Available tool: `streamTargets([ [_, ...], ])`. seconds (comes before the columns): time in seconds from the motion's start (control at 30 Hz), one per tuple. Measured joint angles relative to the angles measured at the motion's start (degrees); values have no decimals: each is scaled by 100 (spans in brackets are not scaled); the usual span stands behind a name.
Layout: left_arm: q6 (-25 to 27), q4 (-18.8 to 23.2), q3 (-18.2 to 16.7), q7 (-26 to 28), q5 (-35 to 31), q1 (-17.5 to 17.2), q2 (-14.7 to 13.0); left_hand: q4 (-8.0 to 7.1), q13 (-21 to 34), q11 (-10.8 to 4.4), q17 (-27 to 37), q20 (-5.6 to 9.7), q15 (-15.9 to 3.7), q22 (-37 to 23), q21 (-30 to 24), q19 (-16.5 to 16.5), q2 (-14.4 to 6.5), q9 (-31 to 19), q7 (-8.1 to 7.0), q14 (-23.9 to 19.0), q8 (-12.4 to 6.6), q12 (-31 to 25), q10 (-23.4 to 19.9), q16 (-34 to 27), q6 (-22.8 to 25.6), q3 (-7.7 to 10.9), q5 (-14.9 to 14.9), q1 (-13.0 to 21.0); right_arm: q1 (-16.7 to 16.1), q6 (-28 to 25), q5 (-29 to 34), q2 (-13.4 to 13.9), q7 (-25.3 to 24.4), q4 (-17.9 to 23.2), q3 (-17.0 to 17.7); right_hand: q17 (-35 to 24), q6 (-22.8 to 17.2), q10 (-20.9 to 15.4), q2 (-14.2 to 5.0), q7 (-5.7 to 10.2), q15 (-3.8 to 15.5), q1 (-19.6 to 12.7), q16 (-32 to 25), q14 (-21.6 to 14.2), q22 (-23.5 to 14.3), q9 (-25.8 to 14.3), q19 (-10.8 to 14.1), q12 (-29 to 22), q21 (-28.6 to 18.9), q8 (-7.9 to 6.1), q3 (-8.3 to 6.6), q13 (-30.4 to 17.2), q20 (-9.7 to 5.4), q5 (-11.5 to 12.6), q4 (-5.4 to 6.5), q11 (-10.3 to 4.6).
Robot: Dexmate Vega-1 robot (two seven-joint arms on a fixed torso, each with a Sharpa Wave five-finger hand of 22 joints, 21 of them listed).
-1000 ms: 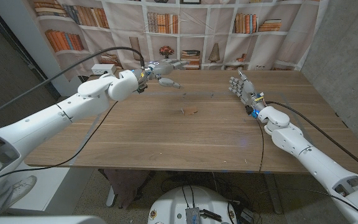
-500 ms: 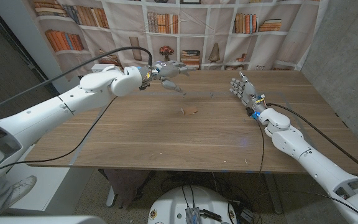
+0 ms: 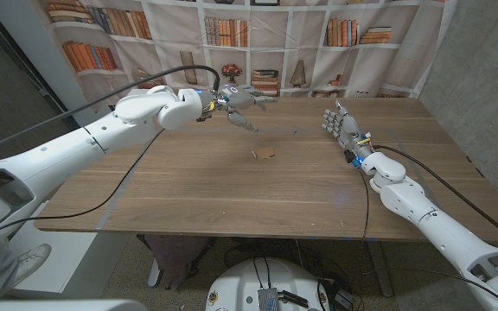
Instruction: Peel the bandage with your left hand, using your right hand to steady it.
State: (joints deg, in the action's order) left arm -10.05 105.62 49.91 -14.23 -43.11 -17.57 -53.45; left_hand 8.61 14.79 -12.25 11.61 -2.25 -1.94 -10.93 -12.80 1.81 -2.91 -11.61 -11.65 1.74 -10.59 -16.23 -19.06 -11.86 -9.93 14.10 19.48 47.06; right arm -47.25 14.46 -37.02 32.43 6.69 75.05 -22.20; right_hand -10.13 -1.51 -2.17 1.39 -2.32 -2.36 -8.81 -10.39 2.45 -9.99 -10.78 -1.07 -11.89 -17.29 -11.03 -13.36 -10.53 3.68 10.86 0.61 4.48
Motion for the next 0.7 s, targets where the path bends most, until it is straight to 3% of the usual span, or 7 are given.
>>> streamTargets([
  [0.1,29,-1,40,-143,-55,19,36,8,27,-6,0,29,17,0,0,-29,-47,0,18,-28,-40,-143,-336,0,-10,28,-38,49,-16,0,-5,2,-9,2,13,0,19,0,0,19,0,0,0,0,0,0,0,0,20,0,0,0,0,0,0,0],
  [0.3,40,-59,82,-165,-90,20,85,24,53,-24,-17,161,11,21,0,-161,-21,16,271,-339,-252,-394,-1124,-29,17,87,-110,264,-31,10,-13,3,-26,1,26,0,51,0,0,50,0,0,0,0,0,0,1,0,20,0,0,0,1,0,0,0],
  [0.7,51,-255,251,-333,-233,150,262,-74,-39,-23,-26,119,-10,11,0,-199,-201,43,276,-359,-228,-282,-1098,-11,10,194,-219,351,-51,42,-32,3,-36,-45,44,-15,50,0,0,50,0,0,0,0,0,0,22,0,55,0,24,0,22,0,-23,0],
])
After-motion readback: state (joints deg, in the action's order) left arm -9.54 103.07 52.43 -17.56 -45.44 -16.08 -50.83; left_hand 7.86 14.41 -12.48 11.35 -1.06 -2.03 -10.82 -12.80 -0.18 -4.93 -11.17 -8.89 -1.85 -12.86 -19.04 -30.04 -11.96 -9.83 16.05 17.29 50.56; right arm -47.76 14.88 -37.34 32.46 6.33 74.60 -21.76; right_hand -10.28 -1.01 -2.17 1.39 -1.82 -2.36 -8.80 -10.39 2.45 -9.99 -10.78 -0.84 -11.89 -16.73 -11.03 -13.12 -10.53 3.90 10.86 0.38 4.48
